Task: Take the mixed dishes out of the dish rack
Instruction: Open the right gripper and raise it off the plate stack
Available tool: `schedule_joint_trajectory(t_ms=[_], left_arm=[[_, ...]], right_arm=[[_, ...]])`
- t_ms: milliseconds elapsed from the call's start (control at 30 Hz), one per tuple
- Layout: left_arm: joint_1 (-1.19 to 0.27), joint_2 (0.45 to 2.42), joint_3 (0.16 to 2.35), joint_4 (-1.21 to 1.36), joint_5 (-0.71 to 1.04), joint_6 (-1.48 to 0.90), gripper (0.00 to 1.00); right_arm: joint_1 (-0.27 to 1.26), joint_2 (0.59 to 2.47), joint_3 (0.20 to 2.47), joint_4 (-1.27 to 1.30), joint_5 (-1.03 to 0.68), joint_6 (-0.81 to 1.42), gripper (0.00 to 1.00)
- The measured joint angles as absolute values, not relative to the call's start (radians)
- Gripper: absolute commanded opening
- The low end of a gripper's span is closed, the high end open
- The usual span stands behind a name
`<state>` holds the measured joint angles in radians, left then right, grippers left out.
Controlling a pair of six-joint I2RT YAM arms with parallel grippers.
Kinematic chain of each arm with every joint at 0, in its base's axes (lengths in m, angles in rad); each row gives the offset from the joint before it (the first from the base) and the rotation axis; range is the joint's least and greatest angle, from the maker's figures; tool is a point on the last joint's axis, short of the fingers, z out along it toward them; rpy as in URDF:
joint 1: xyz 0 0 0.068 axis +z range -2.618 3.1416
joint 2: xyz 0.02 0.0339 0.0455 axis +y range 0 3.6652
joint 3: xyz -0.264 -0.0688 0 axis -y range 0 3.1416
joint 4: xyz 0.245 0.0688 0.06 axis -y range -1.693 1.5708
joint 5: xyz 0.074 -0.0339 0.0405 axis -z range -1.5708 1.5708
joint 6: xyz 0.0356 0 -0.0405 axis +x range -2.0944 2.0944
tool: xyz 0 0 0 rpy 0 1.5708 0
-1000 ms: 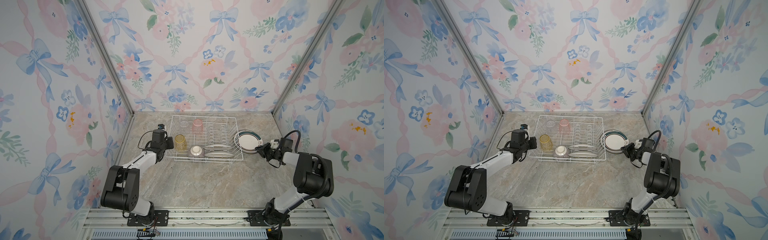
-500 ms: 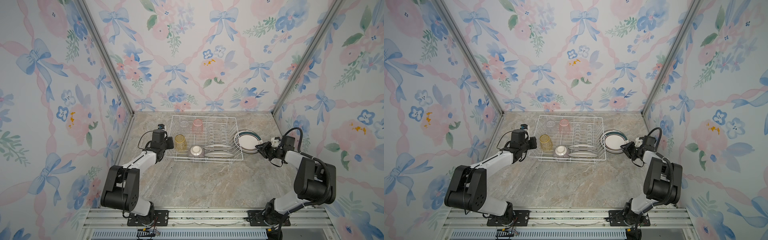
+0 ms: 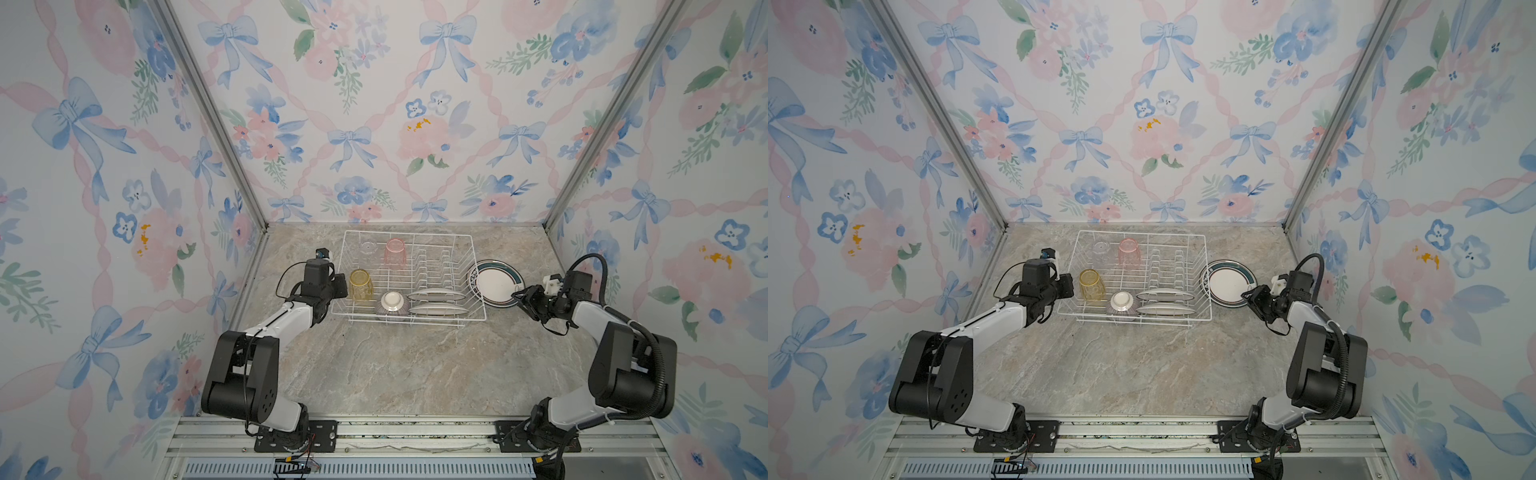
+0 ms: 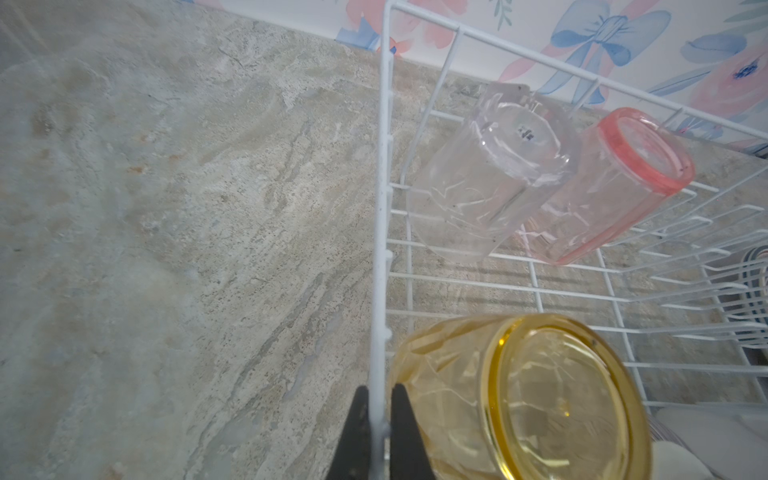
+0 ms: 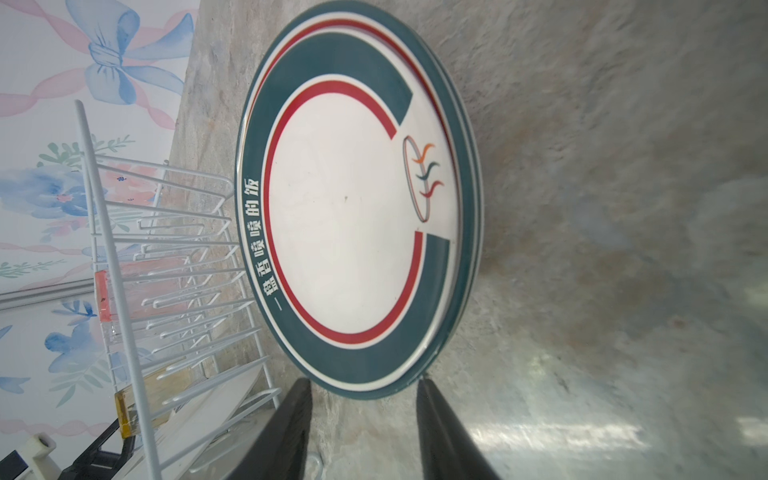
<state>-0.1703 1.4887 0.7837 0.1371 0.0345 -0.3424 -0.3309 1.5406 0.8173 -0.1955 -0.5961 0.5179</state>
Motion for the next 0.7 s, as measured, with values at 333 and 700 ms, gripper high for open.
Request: schedule_joint_trajectory(t_ms=[333, 700], left_arm=[[-0.170, 1.488, 0.784, 0.137, 0.035, -0.342, 0.00], [-0.170, 1.487, 0.783, 0.136, 0.034, -0.342, 0.00]], right_arm=[[-0.286, 1.328, 0.892, -0.307, -0.490, 0.394, 0.36], [0.128, 1.036, 0.958, -0.323, -0.300, 0.029, 0.33]])
